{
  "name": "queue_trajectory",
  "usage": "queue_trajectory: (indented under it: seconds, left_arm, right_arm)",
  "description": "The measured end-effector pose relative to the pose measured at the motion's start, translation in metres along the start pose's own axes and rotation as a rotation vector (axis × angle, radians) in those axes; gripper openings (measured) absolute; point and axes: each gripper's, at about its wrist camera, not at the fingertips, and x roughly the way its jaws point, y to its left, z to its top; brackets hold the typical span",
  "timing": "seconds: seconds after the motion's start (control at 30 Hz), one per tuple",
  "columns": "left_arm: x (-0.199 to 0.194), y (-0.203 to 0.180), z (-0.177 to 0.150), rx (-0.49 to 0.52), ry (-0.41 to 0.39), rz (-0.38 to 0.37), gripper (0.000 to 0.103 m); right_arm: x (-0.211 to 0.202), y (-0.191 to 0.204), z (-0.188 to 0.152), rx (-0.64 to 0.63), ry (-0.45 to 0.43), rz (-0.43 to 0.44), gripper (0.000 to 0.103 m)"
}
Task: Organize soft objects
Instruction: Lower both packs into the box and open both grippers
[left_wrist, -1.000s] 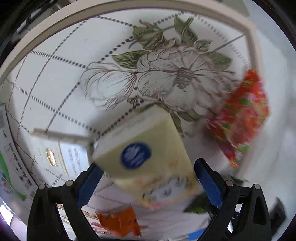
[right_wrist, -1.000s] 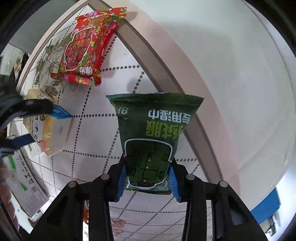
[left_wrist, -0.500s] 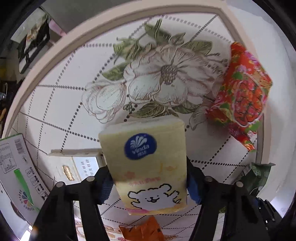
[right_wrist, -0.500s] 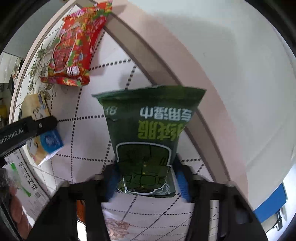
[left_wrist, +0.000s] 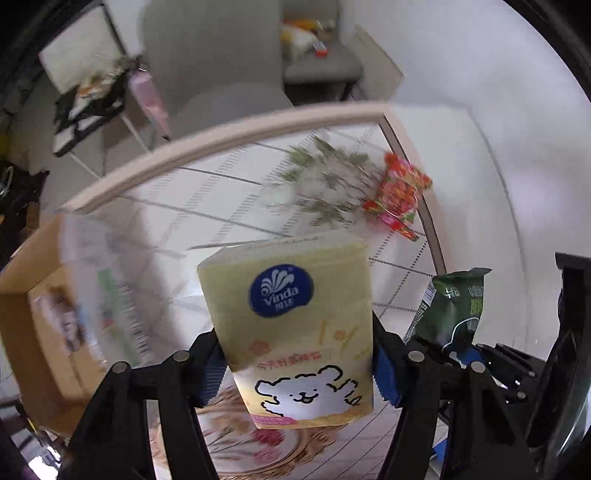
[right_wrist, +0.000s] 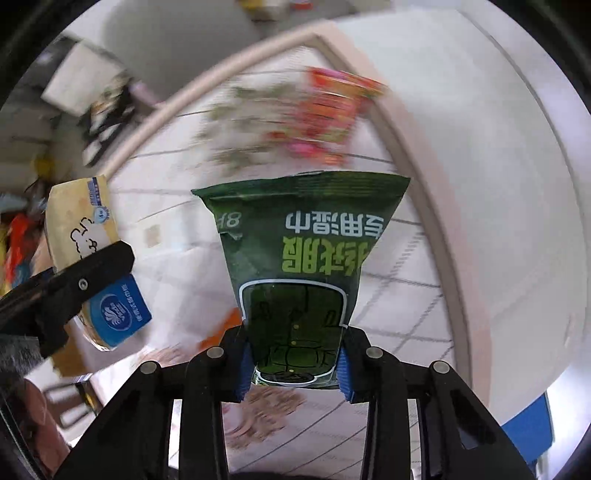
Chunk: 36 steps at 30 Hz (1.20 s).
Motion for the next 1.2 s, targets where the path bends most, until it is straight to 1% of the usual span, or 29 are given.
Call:
queue_trajectory:
  seconds: [0.03,0.07,0.1,0.13,0.17,0.2,0.27,0.33,0.43,0.47,0.53,0.6,0.67,0.7,0.77,0.83,0.9,1.03,1.13,1.17,1.2]
  left_arm:
    - [-0.017,0.019,-0.009,-0.016,-0.021,0.000,0.064]
    - [-0.024,0.027,-0.012,-0.024,-0.032,0.002,0.064]
    - [-0.037,0.045,-0.018,-0.036,-0.043,0.007,0.064]
    - [-0.042,0.057,-0.023,-0.046,-0.046,0.013,0.064]
    - [-0.048,0.072,-0.030,-0.055,-0.046,0.016,0.064]
    - [-0.059,0.095,-0.041,-0.077,-0.047,0.013,0.064]
    - [-0.068,0.123,-0.056,-0.109,-0.051,0.028,0.064]
    - [-0.080,0.159,-0.071,-0.137,-0.064,0.068,0.064]
    - [-0.094,0.211,-0.089,-0.196,-0.075,0.108,0.064]
    - [-0.095,0.232,-0.093,-0.219,-0.072,0.121,0.064]
    - [-0.092,0.260,-0.096,-0.242,-0.063,0.149,0.064]
    - [-0.085,0.284,-0.096,-0.255,-0.051,0.178,0.064]
    - [-0.074,0.304,-0.093,-0.263,-0.036,0.202,0.064]
    - [-0.066,0.319,-0.089,-0.270,-0.021,0.209,0.064]
    - [-0.056,0.336,-0.087,-0.276,0.000,0.218,0.064]
    - [-0.041,0.355,-0.080,-0.285,0.026,0.225,0.064]
    - [-0.022,0.372,-0.073,-0.289,0.066,0.232,0.064]
    - [0.013,0.393,-0.059,-0.276,0.142,0.243,0.064]
    - [0.033,0.405,-0.052,-0.284,0.203,0.247,0.065]
    - [0.040,0.409,-0.051,-0.291,0.223,0.246,0.065]
    - [0.047,0.412,-0.050,-0.299,0.245,0.247,0.065]
  right_arm:
    - [-0.008,0.018,-0.006,-0.032,-0.007,0.018,0.038]
    - [-0.015,0.037,-0.016,-0.066,-0.012,0.033,0.038]
    - [-0.021,0.045,-0.039,-0.090,-0.018,0.043,0.038]
    - [-0.029,0.067,-0.045,-0.124,-0.026,0.061,0.038]
    - [-0.031,0.091,-0.059,-0.148,-0.030,0.069,0.038]
    - [-0.035,0.112,-0.065,-0.184,-0.032,0.081,0.038]
    - [-0.039,0.156,-0.079,-0.248,-0.039,0.097,0.038]
    - [-0.032,0.192,-0.097,-0.297,-0.043,0.096,0.038]
    - [-0.023,0.248,-0.106,-0.352,-0.028,0.092,0.038]
    - [-0.018,0.264,-0.105,-0.372,-0.020,0.082,0.038]
    - [-0.004,0.300,-0.104,-0.415,0.000,0.042,0.038]
    - [0.012,0.328,-0.100,-0.447,0.025,-0.001,0.038]
    - [0.030,0.356,-0.094,-0.477,0.051,-0.062,0.038]
    - [0.037,0.365,-0.091,-0.482,0.055,-0.085,0.038]
    - [0.053,0.380,-0.085,-0.492,0.069,-0.140,0.038]
    - [0.069,0.391,-0.078,-0.483,0.079,-0.178,0.038]
    - [0.088,0.401,-0.069,-0.474,0.098,-0.218,0.038]
    - [0.130,0.403,-0.048,-0.454,0.126,-0.298,0.038]
    - [0.149,0.406,-0.040,-0.448,0.135,-0.357,0.038]
    - [0.154,0.407,-0.037,-0.451,0.136,-0.380,0.040]
    - [0.158,0.407,-0.036,-0.448,0.143,-0.392,0.045]
